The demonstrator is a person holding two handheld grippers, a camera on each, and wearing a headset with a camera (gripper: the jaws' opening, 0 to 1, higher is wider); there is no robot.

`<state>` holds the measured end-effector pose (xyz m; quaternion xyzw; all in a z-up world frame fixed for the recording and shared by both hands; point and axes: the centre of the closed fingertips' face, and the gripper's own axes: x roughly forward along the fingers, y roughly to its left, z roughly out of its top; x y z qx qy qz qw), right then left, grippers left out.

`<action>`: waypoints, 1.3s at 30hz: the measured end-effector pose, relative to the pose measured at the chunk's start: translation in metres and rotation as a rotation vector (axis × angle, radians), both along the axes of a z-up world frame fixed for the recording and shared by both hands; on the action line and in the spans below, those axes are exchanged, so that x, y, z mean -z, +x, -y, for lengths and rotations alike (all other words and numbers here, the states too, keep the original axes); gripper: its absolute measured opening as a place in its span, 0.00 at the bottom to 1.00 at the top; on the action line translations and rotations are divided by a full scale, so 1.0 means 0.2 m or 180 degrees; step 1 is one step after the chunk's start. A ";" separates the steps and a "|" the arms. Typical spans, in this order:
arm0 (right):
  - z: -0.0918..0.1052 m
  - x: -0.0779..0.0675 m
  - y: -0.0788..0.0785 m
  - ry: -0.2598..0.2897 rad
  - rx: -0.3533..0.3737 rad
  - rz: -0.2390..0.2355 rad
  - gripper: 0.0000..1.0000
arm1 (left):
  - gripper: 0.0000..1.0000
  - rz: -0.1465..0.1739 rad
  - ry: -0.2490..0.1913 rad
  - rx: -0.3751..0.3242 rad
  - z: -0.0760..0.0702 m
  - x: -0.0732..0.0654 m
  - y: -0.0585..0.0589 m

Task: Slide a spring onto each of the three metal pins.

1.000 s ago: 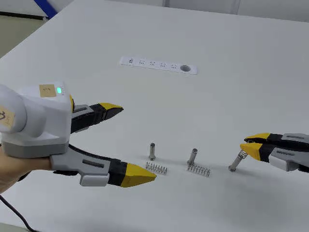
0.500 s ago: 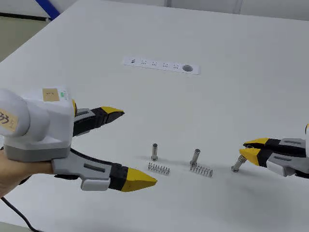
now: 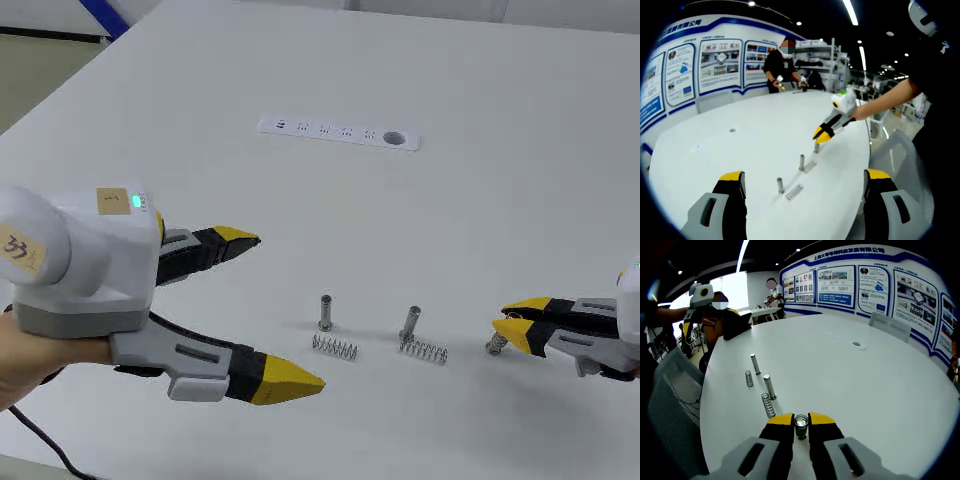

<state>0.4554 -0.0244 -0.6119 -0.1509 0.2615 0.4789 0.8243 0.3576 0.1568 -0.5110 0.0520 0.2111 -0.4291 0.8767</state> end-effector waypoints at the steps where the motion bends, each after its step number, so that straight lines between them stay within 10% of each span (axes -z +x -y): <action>1: 0.00 0.01 0.00 -0.0022 -0.0004 -0.0005 0.12 | 1.00 -0.0001 0.0001 -0.0007 0.00 0.00 0.00; 21: 0.02 0.07 -0.02 -0.0172 -0.0076 -0.0016 0.16 | 1.00 0.0023 0.0030 -0.0030 -0.02 -0.02 0.01; 39: -0.15 -0.16 -0.07 0.0020 -0.0304 0.0164 0.20 | 1.00 0.0067 -0.0065 -0.0033 -0.01 -0.05 0.01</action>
